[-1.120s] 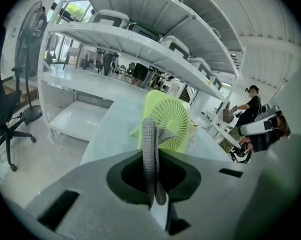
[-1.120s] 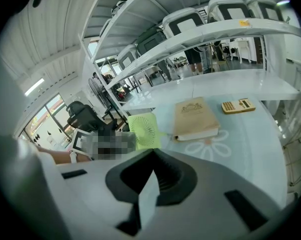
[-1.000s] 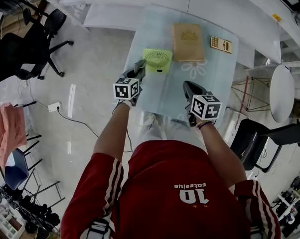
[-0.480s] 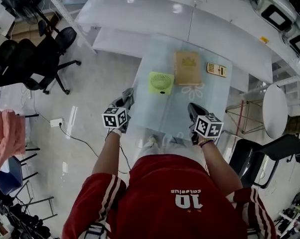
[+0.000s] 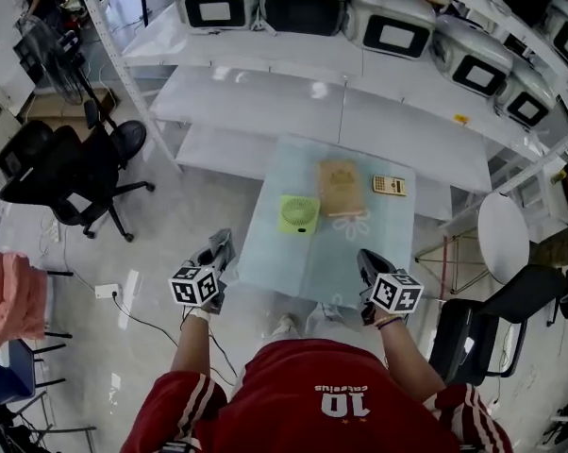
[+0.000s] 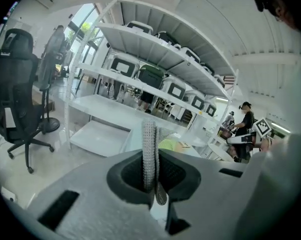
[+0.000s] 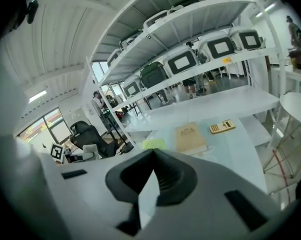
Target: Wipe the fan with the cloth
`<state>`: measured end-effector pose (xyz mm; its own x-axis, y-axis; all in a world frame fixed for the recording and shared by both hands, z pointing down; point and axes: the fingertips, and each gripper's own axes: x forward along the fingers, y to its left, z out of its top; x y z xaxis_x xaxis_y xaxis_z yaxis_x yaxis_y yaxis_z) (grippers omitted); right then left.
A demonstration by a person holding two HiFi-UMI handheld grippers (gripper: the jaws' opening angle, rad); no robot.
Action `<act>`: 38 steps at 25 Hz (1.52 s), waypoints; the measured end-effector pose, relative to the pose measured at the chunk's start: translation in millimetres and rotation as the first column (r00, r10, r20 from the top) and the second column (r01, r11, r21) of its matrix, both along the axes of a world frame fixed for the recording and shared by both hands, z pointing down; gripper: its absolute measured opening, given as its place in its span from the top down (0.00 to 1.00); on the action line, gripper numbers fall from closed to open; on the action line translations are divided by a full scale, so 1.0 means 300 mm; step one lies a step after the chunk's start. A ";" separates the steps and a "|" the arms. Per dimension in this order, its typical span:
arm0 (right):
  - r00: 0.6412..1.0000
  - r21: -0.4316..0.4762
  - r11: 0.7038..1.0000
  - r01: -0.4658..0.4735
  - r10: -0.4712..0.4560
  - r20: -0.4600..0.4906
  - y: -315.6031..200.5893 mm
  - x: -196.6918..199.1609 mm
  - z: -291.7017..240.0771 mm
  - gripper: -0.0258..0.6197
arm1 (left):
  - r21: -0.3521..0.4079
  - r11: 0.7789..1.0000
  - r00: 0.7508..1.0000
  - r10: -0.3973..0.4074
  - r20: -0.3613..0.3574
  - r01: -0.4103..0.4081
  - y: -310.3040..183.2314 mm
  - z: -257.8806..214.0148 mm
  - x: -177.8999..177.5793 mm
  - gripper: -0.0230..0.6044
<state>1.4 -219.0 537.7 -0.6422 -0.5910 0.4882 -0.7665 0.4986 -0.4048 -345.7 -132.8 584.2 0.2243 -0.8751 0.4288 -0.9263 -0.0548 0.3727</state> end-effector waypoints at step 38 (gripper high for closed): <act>0.999 0.350 0.937 -0.002 -0.014 0.042 0.721 0.878 -0.653 0.95 | 0.405 0.878 0.962 0.274 0.015 -0.257 0.656 -0.845 1.255 0.92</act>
